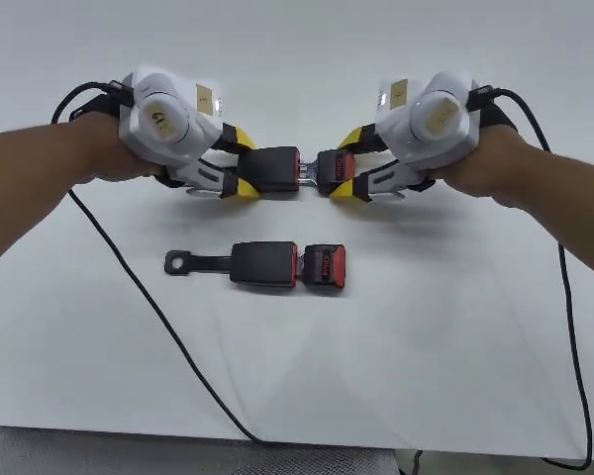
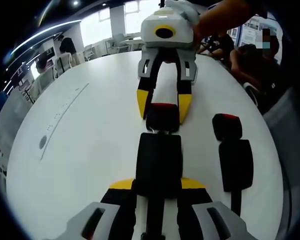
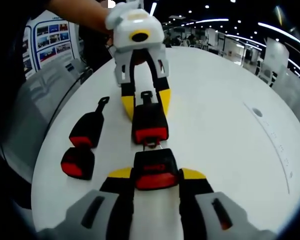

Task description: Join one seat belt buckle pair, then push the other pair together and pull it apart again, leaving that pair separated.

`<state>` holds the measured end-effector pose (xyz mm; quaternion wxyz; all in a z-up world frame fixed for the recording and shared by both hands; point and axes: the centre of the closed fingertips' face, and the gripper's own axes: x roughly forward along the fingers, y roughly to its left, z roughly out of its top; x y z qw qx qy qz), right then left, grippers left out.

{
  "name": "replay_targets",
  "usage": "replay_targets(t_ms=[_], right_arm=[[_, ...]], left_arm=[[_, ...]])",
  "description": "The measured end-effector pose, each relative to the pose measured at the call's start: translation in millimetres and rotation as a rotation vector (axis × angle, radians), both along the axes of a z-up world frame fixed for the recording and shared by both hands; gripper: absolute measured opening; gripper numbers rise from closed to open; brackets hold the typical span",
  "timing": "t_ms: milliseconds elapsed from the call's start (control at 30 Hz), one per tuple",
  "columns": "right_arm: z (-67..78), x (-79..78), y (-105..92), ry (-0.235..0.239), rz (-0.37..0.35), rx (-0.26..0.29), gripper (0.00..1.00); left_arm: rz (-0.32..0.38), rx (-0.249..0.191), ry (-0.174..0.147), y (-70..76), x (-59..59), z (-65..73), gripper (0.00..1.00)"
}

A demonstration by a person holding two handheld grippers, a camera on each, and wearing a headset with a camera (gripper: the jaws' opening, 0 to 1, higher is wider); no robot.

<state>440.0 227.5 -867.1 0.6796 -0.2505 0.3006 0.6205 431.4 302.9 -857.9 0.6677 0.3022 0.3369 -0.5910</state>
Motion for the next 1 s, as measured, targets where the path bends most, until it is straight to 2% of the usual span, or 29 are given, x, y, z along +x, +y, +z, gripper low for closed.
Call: replay_targets(t_ms=[200,1000], right_arm=[[0.1,-2.0,11.3,0.0,-0.007,0.003,0.34],[8.5,-6.5,14.7,-0.005,-0.04,-0.036,0.34]], left_arm=[[-0.015,0.003,-0.004,-0.6,-0.3,-0.4,0.32],[-0.025,0.012,-0.002,-0.8,-0.5,-0.9,0.32]])
